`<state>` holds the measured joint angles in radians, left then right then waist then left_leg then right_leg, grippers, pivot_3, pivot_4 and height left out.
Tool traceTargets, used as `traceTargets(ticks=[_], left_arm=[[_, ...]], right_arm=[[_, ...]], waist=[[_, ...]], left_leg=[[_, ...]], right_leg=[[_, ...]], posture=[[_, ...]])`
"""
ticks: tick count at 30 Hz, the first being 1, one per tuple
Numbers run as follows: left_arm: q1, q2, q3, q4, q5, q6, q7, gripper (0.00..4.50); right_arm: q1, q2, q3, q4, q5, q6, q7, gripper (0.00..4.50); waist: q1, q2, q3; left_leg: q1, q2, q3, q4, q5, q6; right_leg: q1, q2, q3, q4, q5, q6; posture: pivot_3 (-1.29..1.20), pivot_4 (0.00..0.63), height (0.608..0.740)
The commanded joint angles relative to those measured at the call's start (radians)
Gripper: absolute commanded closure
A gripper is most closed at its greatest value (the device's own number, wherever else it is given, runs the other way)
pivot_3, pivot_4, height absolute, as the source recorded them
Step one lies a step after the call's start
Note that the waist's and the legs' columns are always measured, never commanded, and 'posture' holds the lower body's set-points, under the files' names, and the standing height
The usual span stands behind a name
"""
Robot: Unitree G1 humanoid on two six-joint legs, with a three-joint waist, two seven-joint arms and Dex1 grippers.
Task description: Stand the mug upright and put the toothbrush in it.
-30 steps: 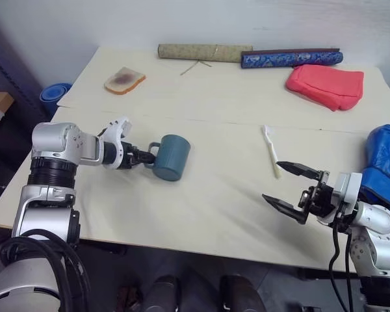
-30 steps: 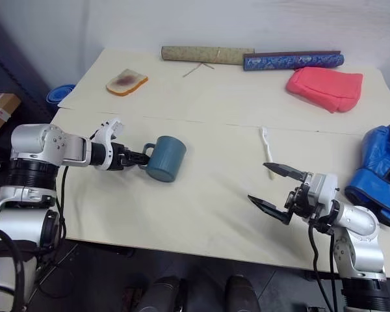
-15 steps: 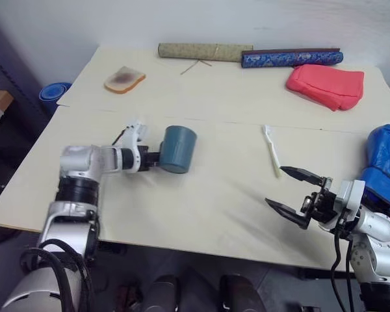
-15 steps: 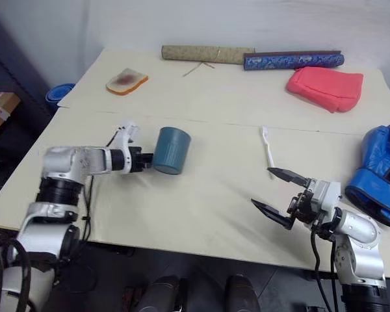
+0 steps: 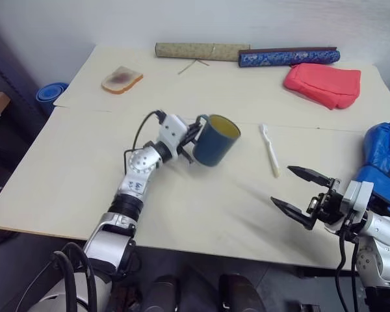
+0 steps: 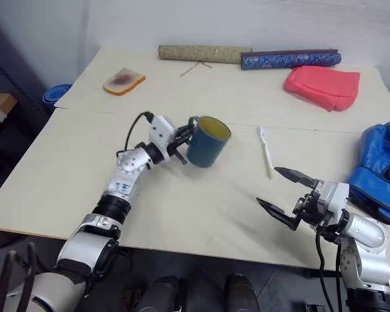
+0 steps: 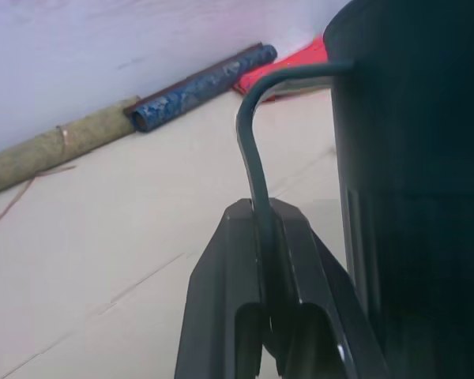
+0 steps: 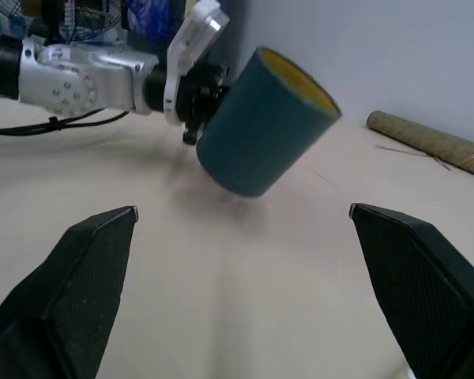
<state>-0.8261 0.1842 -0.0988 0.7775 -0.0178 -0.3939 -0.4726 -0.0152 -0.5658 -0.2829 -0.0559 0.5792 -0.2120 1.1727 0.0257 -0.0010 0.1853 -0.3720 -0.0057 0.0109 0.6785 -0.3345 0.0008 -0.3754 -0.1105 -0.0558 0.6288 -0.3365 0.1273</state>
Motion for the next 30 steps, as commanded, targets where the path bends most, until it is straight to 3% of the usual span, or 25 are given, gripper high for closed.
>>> traceTargets(ticks=[1, 3, 14, 19, 25, 28, 30], left_arm=[[-0.019, -0.031, -0.005, 0.066, 0.027, -0.106, 0.015, 4.49], [-0.014, -0.041, -0.008, 0.094, 0.029, -0.114, -0.007, 4.49], [0.041, 0.028, 0.045, -0.062, -0.047, 0.066, -0.130, 1.42], [0.124, 0.246, 0.033, -0.255, -0.056, 0.270, -0.339, 0.03], [0.224, 0.453, 0.106, -0.374, -0.200, 0.358, -0.608, 0.03], [0.298, 0.593, 0.152, -0.493, -0.343, 0.570, -0.799, 0.03], [0.347, 0.653, 0.188, -0.551, -0.404, 0.665, -0.839, 0.03]], right_arm=[[0.004, -0.011, -0.023, -0.061, 0.018, 0.006, -0.026, 0.00], [0.006, -0.010, -0.022, -0.073, 0.015, 0.012, -0.039, 0.00], [0.012, -0.020, -0.022, -0.149, 0.011, 0.062, -0.113, 0.00], [0.051, -0.052, -0.054, -0.163, 0.019, 0.113, -0.131, 0.00], [0.181, -0.112, -0.161, -0.160, 0.054, 0.158, -0.093, 0.00], [0.293, -0.114, -0.260, -0.136, 0.069, 0.156, -0.078, 0.00], [0.351, -0.111, -0.305, -0.124, 0.063, 0.152, -0.073, 0.00]], waist=[[0.001, 0.000, 0.000], [0.000, 0.000, 0.000], [-0.003, 0.000, 0.000], [-0.008, 0.000, 0.000], [0.002, 0.001, 0.000], [-0.001, 0.001, 0.000], [-0.003, 0.001, -0.001]], left_leg=[[0.000, 0.000, 0.000, 0.000, 0.000, 0.000], [0.000, 0.000, 0.000, 0.000, 0.000, 0.000], [-0.001, 0.000, -0.002, 0.001, 0.000, 0.001], [-0.001, 0.001, -0.004, 0.000, 0.000, 0.001], [-0.001, 0.000, -0.011, -0.001, 0.000, 0.001], [-0.002, 0.000, -0.013, 0.000, -0.001, 0.003], [-0.002, 0.000, -0.012, -0.001, -0.002, 0.003]], right_leg=[[0.000, 0.000, 0.000, 0.000, 0.000, 0.000], [0.000, 0.000, 0.000, 0.001, 0.000, 0.000], [0.000, 0.000, -0.002, 0.001, 0.000, 0.001], [0.000, 0.000, -0.002, 0.001, 0.000, 0.001], [0.001, 0.000, -0.002, 0.000, 0.000, 0.001], [0.002, -0.001, -0.003, 0.000, 0.000, 0.001], [0.002, -0.001, -0.002, -0.001, 0.000, 0.000]], posture=[[0.00, 0.150, 0.740], [0.00, 0.150, 0.740], [0.00, 0.150, 0.740], [0.00, 0.150, 0.740], [0.00, 0.150, 0.740], [0.00, 0.150, 0.740], [0.00, 0.150, 0.740]])
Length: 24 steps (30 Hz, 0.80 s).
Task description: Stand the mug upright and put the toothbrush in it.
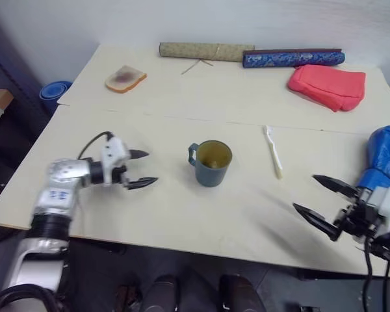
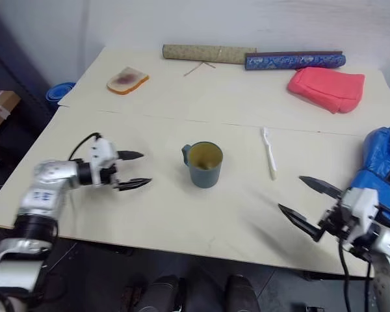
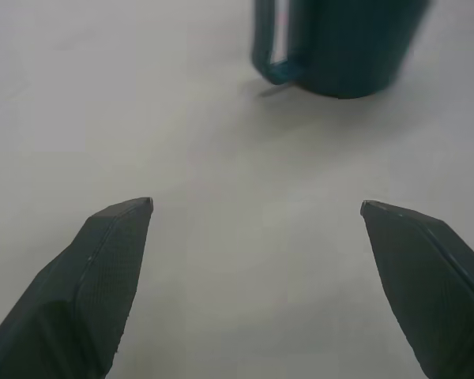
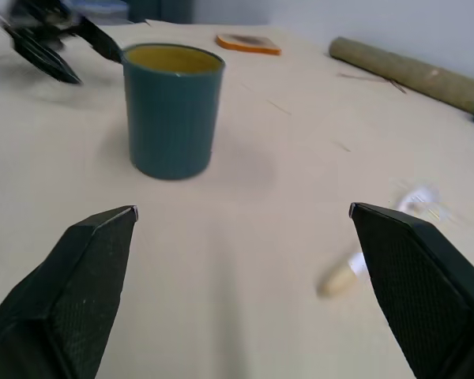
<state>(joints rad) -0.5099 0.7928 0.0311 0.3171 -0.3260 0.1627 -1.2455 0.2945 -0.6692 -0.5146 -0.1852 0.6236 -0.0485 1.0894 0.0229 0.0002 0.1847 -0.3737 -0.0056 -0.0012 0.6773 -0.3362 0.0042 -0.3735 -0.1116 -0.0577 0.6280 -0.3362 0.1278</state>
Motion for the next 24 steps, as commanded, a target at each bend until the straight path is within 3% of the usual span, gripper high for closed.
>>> traceTargets(ticks=[1, 4, 7, 9, 12, 15, 18, 21, 24], left_arm=[[0.057, 0.066, 0.084, -0.122, -0.132, 0.160, -0.072, 0.03], [0.158, 0.091, 0.157, -0.184, -0.177, 0.191, -0.064, 0.03], [0.227, 0.039, 0.227, -0.208, -0.214, 0.155, -0.028, 0.03], [0.257, -0.004, 0.263, -0.208, -0.237, 0.109, -0.027, 0.03], [0.279, -0.041, 0.280, -0.218, -0.232, 0.066, -0.013, 0.03], [0.270, -0.049, 0.271, -0.263, -0.267, 0.123, 0.000, 0.03], [0.251, -0.062, 0.250, -0.306, -0.280, 0.157, 0.027, 0.03], [0.246, -0.078, 0.221, -0.342, -0.277, 0.168, 0.038, 0.03], [0.235, -0.095, 0.198, -0.357, -0.263, 0.154, 0.049, 0.03]], right_arm=[[0.068, -0.004, -0.094, 0.013, 0.013, -0.011, 0.006, 0.00], [0.118, 0.012, -0.132, 0.058, -0.005, -0.011, -0.015, 0.00], [0.099, 0.009, -0.109, 0.046, -0.043, -0.003, -0.062, 0.00], [0.028, -0.028, -0.080, 0.000, -0.055, 0.110, -0.170, 0.00], [-0.114, -0.167, 0.014, -0.079, -0.060, 0.429, -0.310, 0.00], [-0.321, -0.269, 0.123, -0.100, -0.013, 0.698, -0.390, 0.00], [-0.644, -0.295, 0.288, -0.040, 0.013, 0.956, -0.429, 0.00], [-0.914, -0.293, 0.508, 0.115, -0.098, 1.142, -0.443, 0.00], [-1.136, -0.188, 0.626, 0.358, -0.181, 1.171, -0.452, 0.00]], waist=[[-0.001, 0.000, 0.000], [-0.003, 0.001, 0.000], [-0.006, 0.001, 0.000], [-0.015, 0.001, -0.001], [-0.030, 0.003, 0.000], [-0.029, 0.003, 0.000], [-0.027, 0.004, 0.000], [-0.024, 0.004, 0.000], [-0.024, 0.004, 0.000]], left_leg=[[0.001, 0.000, 0.000, 0.000, 0.000, 0.000], [0.004, 0.000, 0.002, 0.000, -0.001, 0.001], [0.005, 0.001, 0.002, 0.000, -0.001, 0.002], [0.005, 0.001, 0.003, 0.000, -0.001, 0.002], [0.005, 0.002, 0.006, 0.001, -0.001, 0.001], [0.004, 0.004, 0.006, 0.001, -0.001, -0.001], [0.003, 0.004, 0.003, 0.001, -0.001, -0.002], [0.001, 0.003, 0.003, 0.002, -0.002, -0.001], [-0.002, 0.002, -0.001, 0.001, -0.002, -0.001]], right_leg=[[0.001, 0.000, 0.000, 0.000, 0.000, 0.000], [0.003, -0.001, 0.003, 0.000, 0.000, 0.000], [0.003, -0.003, 0.008, -0.003, 0.000, 0.000], [0.002, -0.004, 0.010, -0.002, 0.000, 0.000], [-0.001, -0.005, 0.010, -0.001, 0.000, 0.000], [-0.002, -0.004, 0.010, 0.000, 0.000, -0.001], [-0.002, -0.004, 0.010, 0.000, 0.000, -0.003], [-0.004, -0.004, 0.010, 0.000, 0.000, -0.003], [-0.004, -0.005, 0.009, -0.001, 0.000, -0.004]], posture=[[0.00, 0.150, 0.740], [0.00, 0.150, 0.740], [0.00, 0.150, 0.740], [0.00, 0.150, 0.740], [0.00, 0.150, 0.740], [0.00, 0.150, 0.740], [0.00, 0.150, 0.740], [0.00, 0.150, 0.740], [0.00, 0.150, 0.740]])
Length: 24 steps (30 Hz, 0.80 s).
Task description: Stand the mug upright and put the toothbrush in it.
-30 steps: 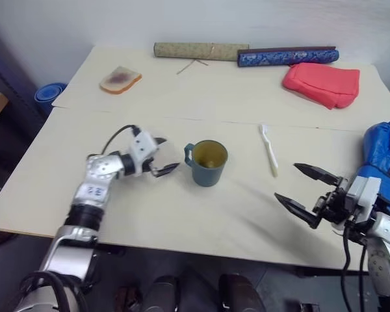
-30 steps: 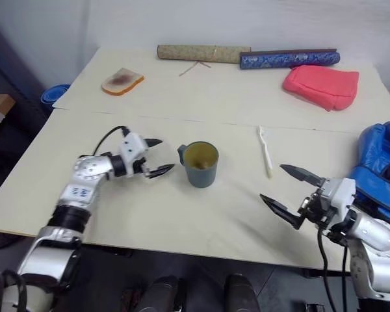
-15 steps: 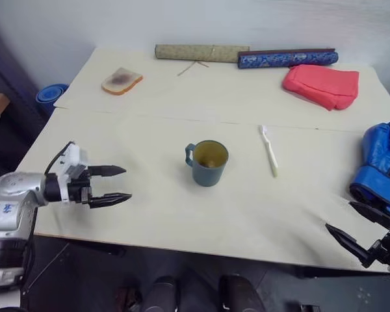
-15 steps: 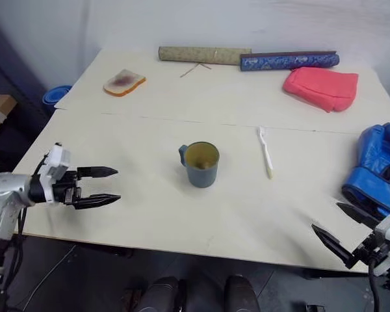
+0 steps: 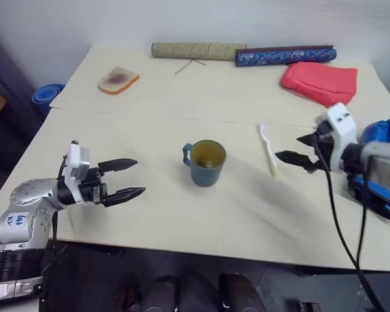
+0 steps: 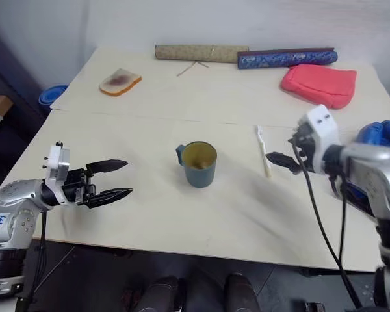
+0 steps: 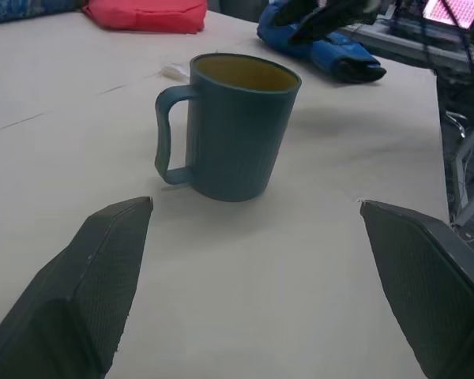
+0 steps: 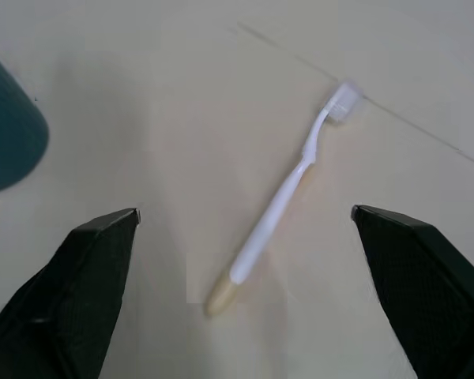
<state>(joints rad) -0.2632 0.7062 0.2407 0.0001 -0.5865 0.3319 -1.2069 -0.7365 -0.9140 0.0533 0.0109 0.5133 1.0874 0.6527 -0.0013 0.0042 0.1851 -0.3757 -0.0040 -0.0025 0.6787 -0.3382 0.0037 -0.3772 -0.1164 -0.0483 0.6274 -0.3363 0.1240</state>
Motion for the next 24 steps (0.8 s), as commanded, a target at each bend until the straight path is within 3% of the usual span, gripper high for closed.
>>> traceTargets(ticks=[1, 6, 9, 17, 22, 24], left_arm=[[-0.015, -0.014, -0.014, -0.041, 0.000, -0.023, 0.016, 0.03], [-0.020, -0.025, -0.021, -0.054, 0.000, -0.031, 0.037, 0.03], [-0.010, -0.023, -0.021, -0.073, -0.005, -0.028, 0.043, 0.03], [-0.005, -0.010, -0.026, -0.082, 0.003, -0.040, 0.034, 0.00], [-0.015, -0.017, -0.034, -0.077, 0.004, -0.047, 0.034, 0.00], [-0.018, -0.018, -0.035, -0.076, 0.001, -0.047, 0.034, 0.00]], right_arm=[[-0.163, 0.096, 0.083, 0.250, -0.099, 0.021, -0.014, 0.00], [-0.351, 0.232, 0.168, 0.644, -0.259, -0.123, -0.011, 0.00], [-0.446, 0.300, 0.230, 0.851, -0.330, -0.155, 0.074, 0.00], [-0.552, 0.353, 0.284, 1.087, -0.486, -0.215, 0.217, 2.67], [-0.545, 0.341, 0.210, 1.086, -0.490, -0.249, 0.241, 4.35], [-0.518, 0.323, 0.151, 1.035, -0.468, -0.328, 0.225, 4.39]], waist=[[-0.003, 0.000, 0.000], [-0.006, 0.000, 0.000], [-0.021, 0.000, 0.000], [-0.031, -0.001, -0.001], [-0.032, -0.001, -0.001], [-0.031, -0.001, -0.001]], left_leg=[[-0.002, -0.001, 0.000, 0.000, 0.000, 0.000], [-0.004, -0.002, 0.003, -0.001, 0.000, 0.001], [-0.013, -0.003, 0.004, 0.003, 0.000, 0.002], [-0.012, -0.002, 0.004, 0.004, 0.001, 0.001], [-0.012, -0.002, 0.004, 0.004, 0.001, 0.001], [-0.012, -0.002, 0.004, 0.004, 0.001, 0.001]], right_leg=[[0.000, 0.000, 0.000, 0.000, 0.000, 0.000], [-0.006, 0.003, -0.007, 0.002, 0.000, 0.000], [-0.014, 0.003, -0.007, 0.006, 0.000, 0.000], [-0.015, 0.003, -0.008, 0.012, 0.000, 0.000], [-0.015, 0.003, -0.007, 0.012, 0.000, 0.000], [-0.015, 0.003, -0.007, 0.012, 0.000, 0.000]], posture=[[0.00, 0.150, 0.740], [0.00, 0.150, 0.740], [0.00, 0.150, 0.740], [0.00, 0.150, 0.740], [0.00, 0.150, 0.740], [0.00, 0.150, 0.740]])
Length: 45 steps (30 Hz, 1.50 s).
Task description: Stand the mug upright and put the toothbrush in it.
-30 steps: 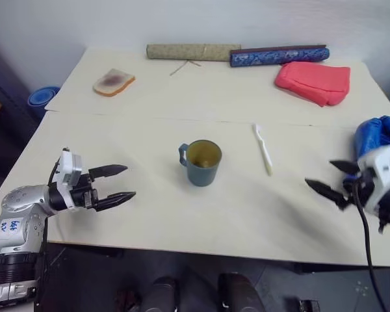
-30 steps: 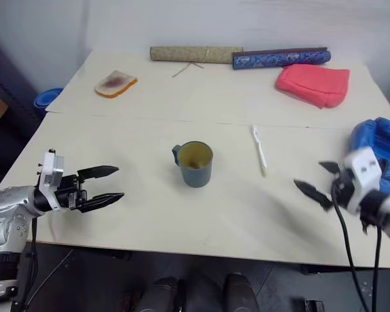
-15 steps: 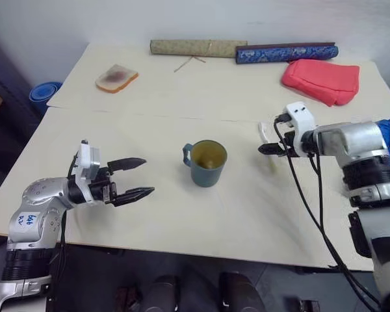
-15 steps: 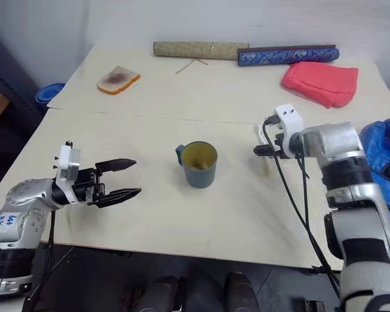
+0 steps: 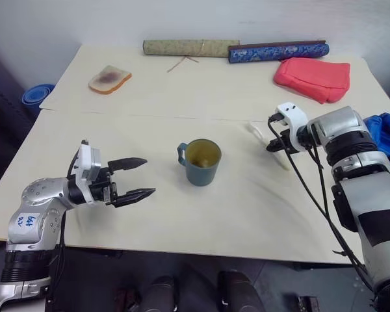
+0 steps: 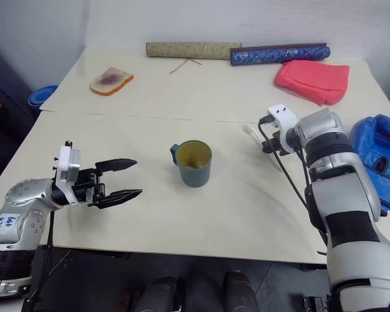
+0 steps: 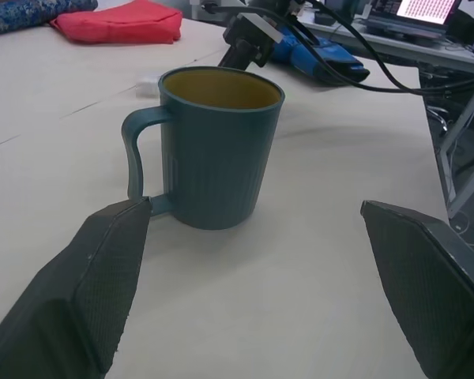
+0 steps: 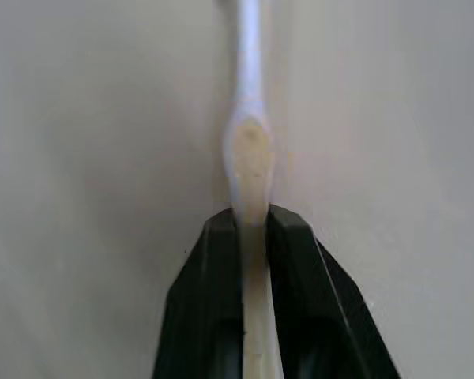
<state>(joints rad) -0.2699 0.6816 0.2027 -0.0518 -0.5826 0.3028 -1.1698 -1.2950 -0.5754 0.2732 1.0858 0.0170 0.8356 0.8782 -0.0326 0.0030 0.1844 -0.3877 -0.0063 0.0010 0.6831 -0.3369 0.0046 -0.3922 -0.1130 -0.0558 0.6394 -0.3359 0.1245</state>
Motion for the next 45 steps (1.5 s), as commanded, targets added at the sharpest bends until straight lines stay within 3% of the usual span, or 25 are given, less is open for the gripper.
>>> traceTargets(ticks=[1, 4, 6, 8, 14, 17, 23, 29, 33, 36, 40, 45], left_arm=[[-0.013, 0.003, 0.004, -0.024, -0.007, -0.017, -0.002, 0.00], [-0.023, -0.005, 0.009, -0.020, -0.018, -0.009, 0.008, 0.00], [-0.029, -0.009, 0.008, -0.013, -0.022, -0.005, 0.012, 0.00], [-0.035, -0.013, 0.005, -0.006, -0.022, 0.000, 0.015, 0.00], [-0.060, -0.029, -0.009, 0.026, -0.013, 0.005, 0.027, 0.00], [-0.071, -0.036, -0.011, 0.028, -0.009, 0.007, 0.038, 0.00], [-0.077, -0.028, -0.002, 0.027, -0.013, 0.018, 0.052, 0.00], [-0.071, -0.006, 0.013, 0.037, -0.003, 0.004, 0.049, 0.00], [-0.028, 0.028, 0.020, 0.054, 0.065, -0.074, 0.056, 0.00], [0.009, 0.058, 0.011, 0.107, 0.186, -0.177, 0.119, 0.00], [0.089, 0.072, 0.045, 0.129, 0.222, -0.281, 0.120, 0.00], [0.209, 0.066, 0.092, 0.044, 0.215, -0.303, 0.158, 0.00]], right_arm=[[0.071, -0.026, -0.113, -0.108, 0.065, -0.119, 0.038, 4.39], [0.195, -0.020, -0.299, -0.379, 0.250, -0.256, 0.185, 4.39], [0.296, 0.049, -0.495, -0.600, 0.471, -0.377, 0.289, 4.39], [0.378, 0.139, -0.601, -0.784, 0.621, -0.410, 0.282, 4.39], [0.515, 0.329, -0.490, -1.093, 0.714, -0.378, 0.178, 4.39], [0.578, 0.394, -0.443, -1.090, 0.671, -0.453, 0.161, 4.39], [0.627, 0.402, -0.390, -0.931, 0.572, -0.630, 0.212, 4.39], [0.652, 0.360, -0.362, -0.897, 0.529, -0.725, 0.290, 2.34], [0.701, 0.225, -0.384, -0.933, 0.508, -0.769, 0.368, 1.25], [0.763, 0.079, -0.407, -0.891, 0.483, -0.839, 0.471, 0.19], [0.874, -0.097, -0.432, -0.841, 0.459, -0.944, 0.629, 0.08], [1.048, -0.181, -0.488, -0.884, 0.479, -1.008, 0.663, 0.08]], waist=[[0.000, 0.000, 0.000], [0.002, 0.000, 0.000], [0.002, 0.001, 0.001], [0.000, 0.001, 0.001], [0.001, 0.000, 0.000], [0.002, 0.000, 0.000], [0.004, 0.000, 0.000], [-0.002, 0.000, 0.000], [0.003, 0.000, 0.000], [0.009, 0.000, 0.000], [0.010, 0.000, 0.000], [0.006, 0.000, 0.001]], left_leg=[[0.000, 0.000, 0.000, 0.000, 0.000, 0.000], [0.000, 0.000, 0.001, 0.000, 0.000, 0.000], [-0.001, 0.000, 0.001, -0.001, 0.000, 0.000], [-0.001, 0.001, 0.001, -0.001, 0.000, 0.000], [0.001, 0.001, 0.001, 0.001, 0.000, -0.001], [0.001, 0.001, 0.001, 0.001, 0.001, -0.001], [0.001, -0.002, -0.001, 0.001, 0.001, 0.000], [0.001, -0.001, 0.000, 0.000, 0.001, 0.000], [0.001, -0.001, 0.000, 0.000, 0.001, 0.000], [0.001, -0.002, -0.001, 0.000, 0.001, 0.000], [0.001, -0.002, 0.000, 0.000, 0.001, 0.000], [0.002, 0.001, 0.003, 0.000, 0.001, 0.000]], right_leg=[[0.000, 0.000, 0.000, 0.000, 0.000, 0.000], [0.000, 0.000, 0.001, 0.000, 0.000, 0.000], [-0.001, 0.000, 0.000, 0.000, 0.000, 0.000], [-0.002, 0.001, 0.000, 0.000, 0.000, 0.000], [-0.001, 0.000, -0.003, 0.003, 0.000, 0.000], [-0.002, 0.000, -0.002, 0.005, 0.000, 0.000], [-0.001, -0.001, -0.001, 0.005, 0.000, 0.000], [-0.002, 0.000, -0.001, 0.005, 0.000, 0.000], [-0.002, 0.000, -0.001, 0.005, 0.000, 0.000], [0.000, -0.001, -0.002, 0.003, 0.000, 0.000], [0.000, -0.001, -0.002, 0.002, 0.000, 0.000], [0.001, -0.001, -0.002, 0.001, 0.000, 0.000]], posture=[[0.00, 0.150, 0.740], [0.00, 0.150, 0.740], [0.00, 0.150, 0.740], [0.00, 0.150, 0.740], [0.00, 0.150, 0.740], [0.00, 0.150, 0.740], [0.00, 0.150, 0.740], [0.00, 0.150, 0.740], [0.00, 0.150, 0.740], [0.00, 0.150, 0.740], [0.00, 0.150, 0.740], [0.00, 0.150, 0.740]])
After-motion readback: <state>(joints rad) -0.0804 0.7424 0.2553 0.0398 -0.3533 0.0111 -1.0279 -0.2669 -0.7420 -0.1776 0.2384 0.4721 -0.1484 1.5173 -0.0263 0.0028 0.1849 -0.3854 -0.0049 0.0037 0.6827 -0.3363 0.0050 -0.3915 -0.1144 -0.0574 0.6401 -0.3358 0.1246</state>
